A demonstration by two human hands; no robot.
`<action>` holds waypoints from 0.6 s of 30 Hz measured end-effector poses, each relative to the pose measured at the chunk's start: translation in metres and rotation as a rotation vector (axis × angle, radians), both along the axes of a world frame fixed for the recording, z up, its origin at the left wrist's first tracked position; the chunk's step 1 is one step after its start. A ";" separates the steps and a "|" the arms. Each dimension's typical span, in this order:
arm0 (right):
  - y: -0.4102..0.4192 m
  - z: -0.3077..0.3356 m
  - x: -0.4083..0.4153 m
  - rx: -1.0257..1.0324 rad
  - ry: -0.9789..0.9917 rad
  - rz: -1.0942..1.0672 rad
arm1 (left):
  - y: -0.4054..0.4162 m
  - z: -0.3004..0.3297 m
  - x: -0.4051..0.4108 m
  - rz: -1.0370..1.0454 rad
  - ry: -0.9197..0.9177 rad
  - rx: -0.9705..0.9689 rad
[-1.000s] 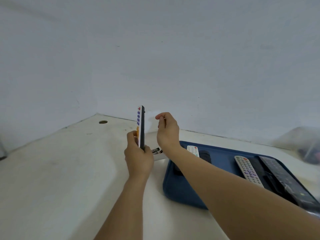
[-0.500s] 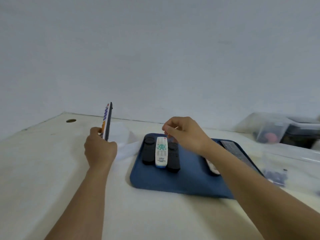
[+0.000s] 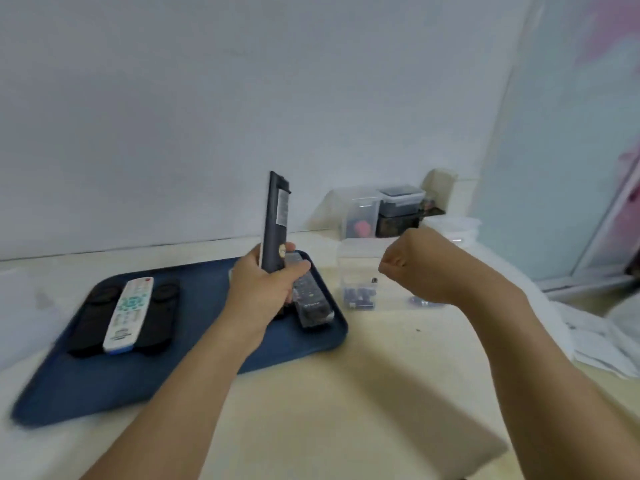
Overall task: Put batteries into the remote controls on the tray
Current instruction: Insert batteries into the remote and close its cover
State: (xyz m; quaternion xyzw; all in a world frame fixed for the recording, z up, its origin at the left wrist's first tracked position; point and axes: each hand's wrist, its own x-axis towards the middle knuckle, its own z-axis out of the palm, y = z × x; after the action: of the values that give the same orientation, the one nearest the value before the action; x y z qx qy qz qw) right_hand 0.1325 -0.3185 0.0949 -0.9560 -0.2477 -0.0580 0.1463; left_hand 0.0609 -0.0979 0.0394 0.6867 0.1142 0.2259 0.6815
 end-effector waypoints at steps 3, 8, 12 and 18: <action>-0.019 -0.014 0.014 -0.052 0.038 -0.053 | -0.041 -0.005 0.022 -0.029 0.043 -0.151; -0.048 -0.023 0.033 0.071 0.061 -0.057 | -0.062 -0.020 0.035 -0.010 0.007 -0.053; -0.058 -0.030 0.034 0.253 0.138 0.020 | -0.051 -0.028 0.031 -0.013 0.012 0.158; -0.072 -0.040 0.019 0.351 0.080 0.108 | -0.055 -0.022 0.026 0.059 -0.034 0.234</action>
State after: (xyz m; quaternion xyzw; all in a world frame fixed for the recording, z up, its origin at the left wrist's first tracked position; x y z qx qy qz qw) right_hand 0.1511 -0.3900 0.0545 -0.9025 -0.2789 -0.0542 0.3236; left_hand 0.0869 -0.1525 0.0169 0.7540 0.0958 0.2694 0.5914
